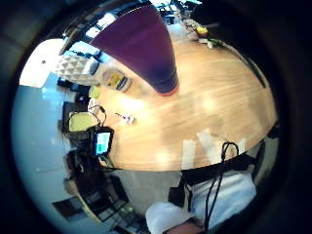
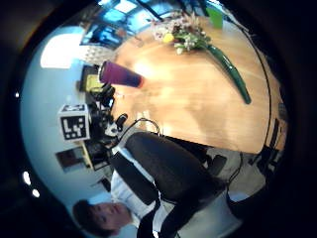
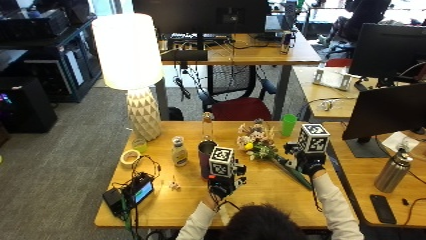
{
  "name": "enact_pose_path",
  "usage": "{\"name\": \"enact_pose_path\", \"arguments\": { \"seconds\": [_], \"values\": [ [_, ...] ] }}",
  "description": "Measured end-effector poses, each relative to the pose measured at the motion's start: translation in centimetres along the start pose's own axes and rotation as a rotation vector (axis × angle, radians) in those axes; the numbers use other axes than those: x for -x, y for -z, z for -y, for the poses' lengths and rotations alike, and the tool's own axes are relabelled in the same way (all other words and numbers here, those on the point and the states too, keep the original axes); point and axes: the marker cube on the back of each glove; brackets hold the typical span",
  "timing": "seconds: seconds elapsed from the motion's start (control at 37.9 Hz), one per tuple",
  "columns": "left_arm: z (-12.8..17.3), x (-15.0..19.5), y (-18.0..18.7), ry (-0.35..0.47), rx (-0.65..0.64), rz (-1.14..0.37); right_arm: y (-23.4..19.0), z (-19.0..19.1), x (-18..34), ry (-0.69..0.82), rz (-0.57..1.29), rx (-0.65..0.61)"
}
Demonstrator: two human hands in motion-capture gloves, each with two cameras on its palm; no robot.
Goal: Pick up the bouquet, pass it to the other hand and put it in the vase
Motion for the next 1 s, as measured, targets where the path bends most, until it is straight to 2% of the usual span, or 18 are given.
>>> {"name": "enact_pose_path", "arguments": {
  "seconds": [0.24,0.42,0.48,0.58,0.77,0.9,1.0],
  "values": [
    [-0.4,-1.4,0.3,-0.04,-0.001,0.023,1.4,4.4,-3.5,-0.176,-0.009,0.078],
    [-0.9,-1.8,0.3,-0.062,-0.008,0.019,-2.1,9.0,-7.9,-0.338,0.04,0.136],
    [-0.9,-1.8,0.2,-0.068,-0.001,0.014,-3.7,8.7,-8.1,-0.377,0.054,0.193],
    [-1.1,-1.6,-0.1,-0.069,0.014,0.012,-6.1,4.9,-6.2,-0.424,0.112,0.348],
    [-1.4,-1.2,-0.5,-0.065,0.05,0.016,-11.1,4.4,-6.7,-0.486,0.146,0.478],
    [-0.6,-1.1,-1.5,-0.059,0.059,0.009,-15.2,5.0,-7.1,-0.439,0.147,0.456],
    [-0.3,-1.6,-2.0,-0.06,0.077,0.013,-16.7,5.5,-7.2,-0.435,0.1,0.346]
  ]
}}
